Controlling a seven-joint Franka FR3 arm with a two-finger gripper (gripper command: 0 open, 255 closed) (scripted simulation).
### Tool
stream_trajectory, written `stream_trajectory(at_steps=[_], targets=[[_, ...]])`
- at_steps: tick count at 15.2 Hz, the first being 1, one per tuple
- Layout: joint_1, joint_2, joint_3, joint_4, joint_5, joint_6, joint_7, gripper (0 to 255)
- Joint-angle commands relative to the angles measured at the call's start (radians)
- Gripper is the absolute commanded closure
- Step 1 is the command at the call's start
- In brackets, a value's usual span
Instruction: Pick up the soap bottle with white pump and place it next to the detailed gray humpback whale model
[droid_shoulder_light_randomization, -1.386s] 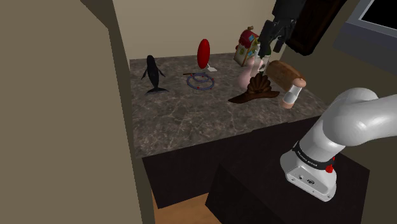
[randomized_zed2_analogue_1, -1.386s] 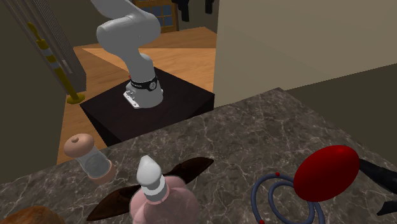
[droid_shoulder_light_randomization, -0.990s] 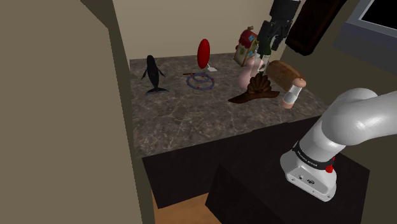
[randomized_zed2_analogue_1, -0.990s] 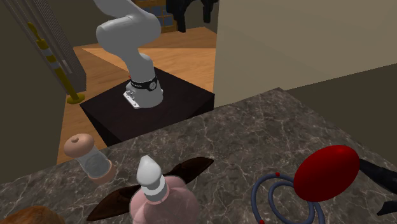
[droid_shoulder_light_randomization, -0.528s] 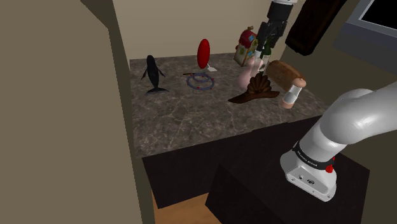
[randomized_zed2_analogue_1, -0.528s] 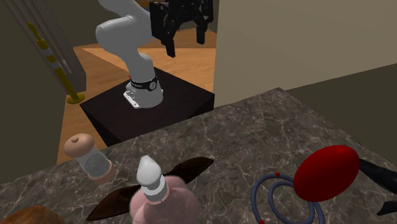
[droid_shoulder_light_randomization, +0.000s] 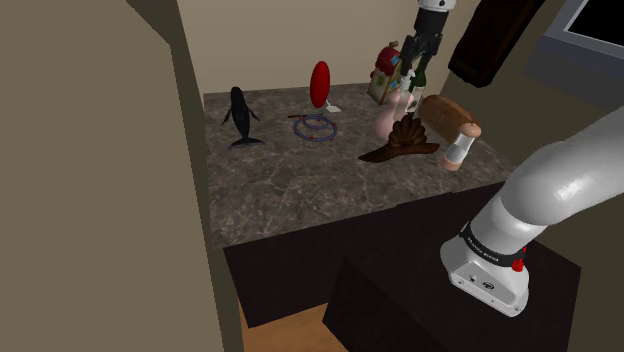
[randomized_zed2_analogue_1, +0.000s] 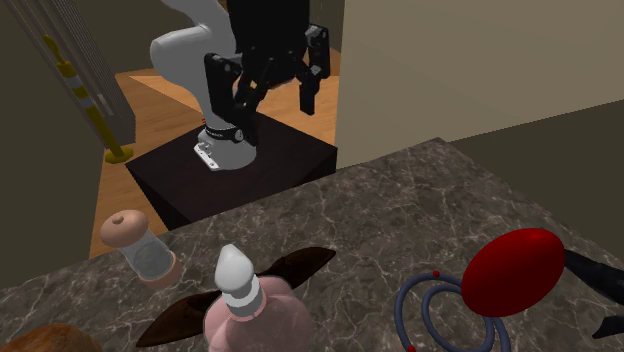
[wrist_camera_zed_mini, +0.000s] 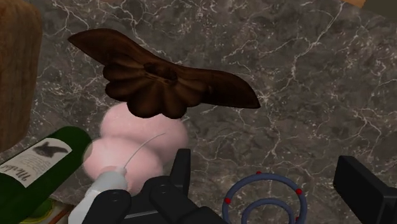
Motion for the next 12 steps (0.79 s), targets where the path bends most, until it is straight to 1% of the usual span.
stream_trajectory(at_steps=[1, 6, 12], targets=[[-0.011, 0.063, -0.031, 0.052, 0.001, 0.009, -0.044, 0], [-0.035, 0.236, -0.095, 0.195, 0.031, 0.031, -0.144, 0], [-0.086, 0.464, -0.147, 0.413, 0.102, 0.022, -0.265, 0]])
